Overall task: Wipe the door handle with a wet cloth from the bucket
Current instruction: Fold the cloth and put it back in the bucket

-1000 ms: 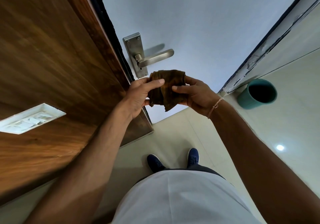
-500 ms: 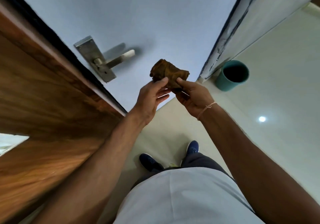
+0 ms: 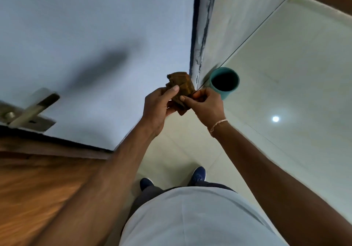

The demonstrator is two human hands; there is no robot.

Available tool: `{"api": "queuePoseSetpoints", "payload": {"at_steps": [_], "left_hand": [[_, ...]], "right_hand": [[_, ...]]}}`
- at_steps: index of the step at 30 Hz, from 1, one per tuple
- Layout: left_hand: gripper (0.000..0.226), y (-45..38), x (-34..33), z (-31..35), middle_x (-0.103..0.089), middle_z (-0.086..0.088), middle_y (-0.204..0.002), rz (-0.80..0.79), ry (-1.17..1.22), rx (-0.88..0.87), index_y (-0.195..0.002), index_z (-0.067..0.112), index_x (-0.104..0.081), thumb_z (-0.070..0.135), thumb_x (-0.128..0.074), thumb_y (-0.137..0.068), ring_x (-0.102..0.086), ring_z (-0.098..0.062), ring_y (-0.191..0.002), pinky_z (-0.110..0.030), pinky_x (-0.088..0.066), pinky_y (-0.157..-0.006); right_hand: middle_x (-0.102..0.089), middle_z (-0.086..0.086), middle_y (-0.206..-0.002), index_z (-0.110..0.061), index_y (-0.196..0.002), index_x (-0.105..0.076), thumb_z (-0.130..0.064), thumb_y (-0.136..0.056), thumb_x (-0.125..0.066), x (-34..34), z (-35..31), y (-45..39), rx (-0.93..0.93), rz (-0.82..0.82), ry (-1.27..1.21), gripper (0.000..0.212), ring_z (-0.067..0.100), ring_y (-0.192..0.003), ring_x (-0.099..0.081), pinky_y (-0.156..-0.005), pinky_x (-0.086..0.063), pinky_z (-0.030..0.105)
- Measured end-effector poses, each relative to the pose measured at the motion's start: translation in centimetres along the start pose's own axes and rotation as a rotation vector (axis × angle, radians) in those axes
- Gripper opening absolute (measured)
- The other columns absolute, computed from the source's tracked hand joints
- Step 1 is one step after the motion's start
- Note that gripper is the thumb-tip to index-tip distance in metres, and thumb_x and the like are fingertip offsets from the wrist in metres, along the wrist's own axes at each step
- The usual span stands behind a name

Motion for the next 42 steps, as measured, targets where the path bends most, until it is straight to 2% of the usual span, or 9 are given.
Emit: {"api": "queuePoseSetpoints", "payload": {"at_steps": [6, 10, 12, 18, 23, 25, 28, 35, 42], "left_hand": [[0.022, -4.8, -8.0, -1.0, -0.080, -0.016, -0.117, -0.071, -0.051, 0.084, -0.122, 0.007, -0.075, 0.018, -0.062, -0.108, -0.076, -0.034, -0.116, -0.057, -0.065, -0.098], [0.020, -8.3, -13.5, -2.0, -0.079, -0.014, -0.101, -0.154, -0.013, 0.150, -0.119, 0.003, -0.069, 0.013, -0.057, -0.107, -0.075, -0.033, -0.093, -0.043, -0.063, -0.067], [0.024, -10.1, -16.4, -2.1, -0.080, -0.014, -0.100, -0.187, 0.044, 0.183, -0.119, 0.003, -0.071, 0.014, -0.057, -0.105, -0.075, -0.032, -0.094, -0.039, -0.062, -0.071], [0.033, -17.0, -22.4, -1.6, -0.080, -0.012, -0.108, -0.210, 0.057, 0.235, -0.134, 0.004, -0.069, 0.021, -0.057, -0.109, -0.079, -0.026, -0.101, -0.040, -0.065, -0.079], [0.017, -25.3, -26.4, -0.4, -0.075, -0.017, -0.105, -0.192, -0.087, 0.192, -0.113, 0.004, -0.066, 0.019, -0.057, -0.111, -0.074, -0.035, -0.104, -0.052, -0.066, -0.083], [0.014, -28.5, -27.7, 0.2, -0.077, -0.018, -0.115, -0.183, -0.135, 0.174, -0.108, 0.011, -0.068, 0.021, -0.059, -0.110, -0.075, -0.034, -0.115, -0.057, -0.064, -0.100], [0.016, -32.5, -29.6, 1.1, -0.079, -0.014, -0.112, -0.177, -0.205, 0.129, -0.101, 0.019, -0.072, 0.033, -0.066, -0.102, -0.076, -0.032, -0.113, -0.058, -0.062, -0.103], [0.028, -36.7, -35.0, 1.9, -0.072, -0.012, -0.082, -0.197, -0.194, 0.144, -0.088, 0.015, -0.072, 0.040, -0.067, -0.098, -0.068, -0.033, -0.076, -0.058, -0.060, -0.074], [0.019, -39.8, -38.8, 0.7, -0.074, -0.013, -0.088, -0.194, -0.065, 0.259, -0.096, 0.011, -0.078, 0.019, -0.061, -0.098, -0.070, -0.030, -0.085, -0.045, -0.059, -0.078]], "right_hand": [[-0.063, -0.003, -0.097, -0.021, -0.101, -0.059, -0.062, -0.075, -0.087, 8.1, -1.0, -3.9, 0.204, 0.174, 0.486, 0.056, 0.018, -0.090, -0.058, -0.071, -0.053, 0.034], [-0.065, -0.003, -0.108, -0.023, -0.113, -0.069, -0.054, -0.084, -0.077, 10.5, -2.4, -5.7, 0.483, 0.255, 0.695, 0.043, 0.025, -0.107, -0.052, -0.090, -0.052, 0.041], [-0.071, -0.007, -0.107, -0.025, -0.110, -0.073, -0.057, -0.091, -0.069, 10.9, -2.4, -7.3, 0.527, 0.218, 0.684, 0.037, 0.024, -0.109, -0.054, -0.092, -0.052, 0.041], [-0.072, -0.004, -0.088, -0.021, -0.094, -0.074, -0.047, -0.089, -0.071, 13.7, -1.3, -14.6, 0.416, 0.250, 0.706, 0.026, 0.027, -0.103, -0.060, -0.083, -0.053, 0.040], [-0.068, -0.008, -0.070, -0.021, -0.085, -0.077, -0.030, -0.096, -0.072, 18.1, 0.4, -24.0, 0.055, 0.262, 0.260, 0.016, 0.012, -0.071, -0.064, -0.059, -0.048, 0.019], [-0.073, -0.011, -0.078, -0.026, -0.093, -0.080, -0.033, -0.099, -0.072, 20.0, 1.9, -27.7, -0.116, 0.311, 0.041, 0.012, 0.003, -0.075, -0.067, -0.064, -0.050, 0.011], [-0.080, -0.007, -0.088, -0.027, -0.096, -0.083, -0.034, -0.097, -0.074, 22.3, 3.0, -32.2, -0.216, 0.435, -0.146, 0.011, 0.009, -0.088, -0.077, -0.081, -0.065, 0.030], [-0.061, -0.004, -0.093, -0.016, -0.112, -0.074, -0.029, -0.105, -0.062, 20.1, -0.5, -38.7, 0.074, 0.204, 0.394, 0.019, 0.013, -0.083, -0.055, -0.077, -0.045, 0.030], [-0.074, -0.011, -0.084, -0.017, -0.114, -0.080, -0.024, -0.092, -0.080, 24.4, 2.1, -44.4, -0.023, 0.094, 0.308, 0.024, -0.005, -0.072, -0.064, -0.077, -0.053, 0.014]]}}
Point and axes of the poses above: each hand's wrist, its own y-axis away from the middle knuckle, its own x-axis out of the back of the hand, z = x × y, the point moved 9 cm from there along -y, towards the middle knuckle
